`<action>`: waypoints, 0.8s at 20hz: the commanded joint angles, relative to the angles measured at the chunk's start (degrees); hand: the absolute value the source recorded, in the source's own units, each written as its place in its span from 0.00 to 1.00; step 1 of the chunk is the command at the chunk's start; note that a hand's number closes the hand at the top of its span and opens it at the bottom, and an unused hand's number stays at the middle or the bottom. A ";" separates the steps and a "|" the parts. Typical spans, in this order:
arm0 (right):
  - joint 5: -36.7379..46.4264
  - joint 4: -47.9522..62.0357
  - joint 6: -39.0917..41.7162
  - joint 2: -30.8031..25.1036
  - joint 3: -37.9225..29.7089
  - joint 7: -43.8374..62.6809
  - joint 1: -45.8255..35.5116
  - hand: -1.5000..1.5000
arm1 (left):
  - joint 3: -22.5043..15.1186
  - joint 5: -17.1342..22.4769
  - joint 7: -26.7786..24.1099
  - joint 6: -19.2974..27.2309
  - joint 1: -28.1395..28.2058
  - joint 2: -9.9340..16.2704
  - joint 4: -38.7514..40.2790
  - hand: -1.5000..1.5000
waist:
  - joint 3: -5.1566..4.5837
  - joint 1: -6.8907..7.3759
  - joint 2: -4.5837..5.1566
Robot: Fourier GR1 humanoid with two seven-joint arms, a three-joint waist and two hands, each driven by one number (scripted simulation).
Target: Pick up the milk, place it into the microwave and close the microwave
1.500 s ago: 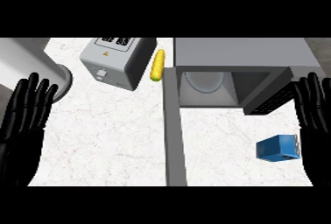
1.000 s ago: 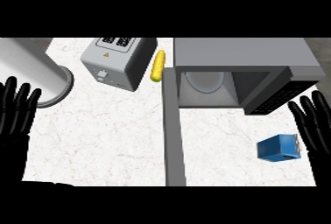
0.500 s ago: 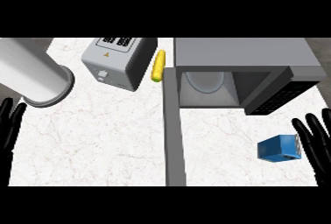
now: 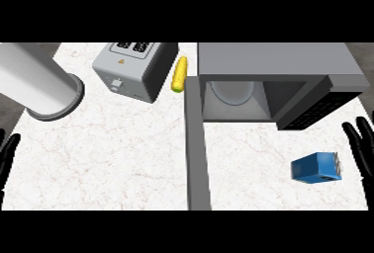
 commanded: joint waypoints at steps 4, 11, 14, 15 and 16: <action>-1.79 8.14 2.97 -0.51 -4.99 -3.71 0.99 0.00 | 1.71 -0.29 -2.02 -1.55 -1.95 -0.49 4.25 0.00 | 0.01 -0.30 0.07; 1.31 18.08 3.09 0.35 -8.14 -10.42 -0.88 0.00 | 2.09 0.43 -4.87 -6.00 4.87 -2.49 1.40 0.00 | 0.01 0.02 0.04; 0.37 19.58 5.66 0.10 -10.73 -14.81 4.49 0.00 | 3.13 0.95 -4.55 -6.33 5.52 -1.62 0.04 0.00 | 0.01 -0.19 0.00; 0.66 22.07 5.30 -0.31 -11.50 -15.11 2.11 0.00 | 1.96 2.01 -3.38 -6.74 8.78 -3.26 -3.08 0.00 | 0.01 0.03 -0.01; 5.36 26.77 4.86 2.07 -8.80 -20.42 2.67 0.00 | 3.33 2.11 -2.85 -6.03 5.73 -1.78 -1.50 0.00 | 0.02 0.01 0.04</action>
